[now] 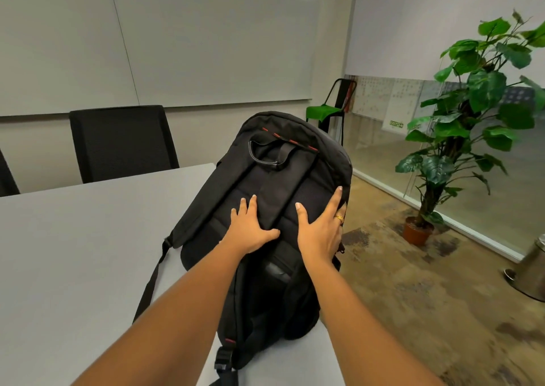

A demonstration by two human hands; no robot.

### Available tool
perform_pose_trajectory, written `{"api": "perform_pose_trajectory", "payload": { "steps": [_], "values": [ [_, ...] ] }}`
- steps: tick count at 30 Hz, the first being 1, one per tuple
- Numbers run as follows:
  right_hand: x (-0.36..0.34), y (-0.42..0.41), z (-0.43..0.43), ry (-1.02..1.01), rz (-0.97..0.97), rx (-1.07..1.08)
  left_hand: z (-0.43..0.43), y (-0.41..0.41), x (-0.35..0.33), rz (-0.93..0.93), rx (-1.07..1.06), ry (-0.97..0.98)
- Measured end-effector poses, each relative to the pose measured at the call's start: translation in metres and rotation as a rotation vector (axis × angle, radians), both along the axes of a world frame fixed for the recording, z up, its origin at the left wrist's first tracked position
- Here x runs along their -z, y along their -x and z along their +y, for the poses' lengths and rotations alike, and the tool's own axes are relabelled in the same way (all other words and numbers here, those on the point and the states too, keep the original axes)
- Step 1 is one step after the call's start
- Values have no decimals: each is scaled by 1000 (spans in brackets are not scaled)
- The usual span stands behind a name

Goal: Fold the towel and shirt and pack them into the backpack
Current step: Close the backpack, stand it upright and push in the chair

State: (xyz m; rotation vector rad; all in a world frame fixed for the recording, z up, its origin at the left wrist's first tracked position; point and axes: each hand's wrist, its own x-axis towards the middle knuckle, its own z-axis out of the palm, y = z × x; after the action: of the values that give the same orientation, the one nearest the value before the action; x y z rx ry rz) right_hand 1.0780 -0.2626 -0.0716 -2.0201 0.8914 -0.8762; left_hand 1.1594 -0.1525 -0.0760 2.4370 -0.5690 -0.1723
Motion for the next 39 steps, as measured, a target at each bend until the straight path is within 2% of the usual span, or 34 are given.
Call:
{"api": "perform_pose_trajectory", "payload": {
  "steps": [7,14,20,24,29,39],
  "values": [
    [8,1,-10,3,10,-26,2,11,21,-43,-6,3],
    [8,9,-6,50,109,-36,8,25,23,-48,-18,-25],
    [20,26,2,211,260,-65,27,48,30,-64,26,-111],
    [30,48,13,306,364,-129,45,71,29,-11,65,-214],
    [32,78,35,356,508,-205,76,110,33,-27,17,-338],
    [51,156,130,411,612,-464,164,204,57,23,-30,-425]
  ]
}}
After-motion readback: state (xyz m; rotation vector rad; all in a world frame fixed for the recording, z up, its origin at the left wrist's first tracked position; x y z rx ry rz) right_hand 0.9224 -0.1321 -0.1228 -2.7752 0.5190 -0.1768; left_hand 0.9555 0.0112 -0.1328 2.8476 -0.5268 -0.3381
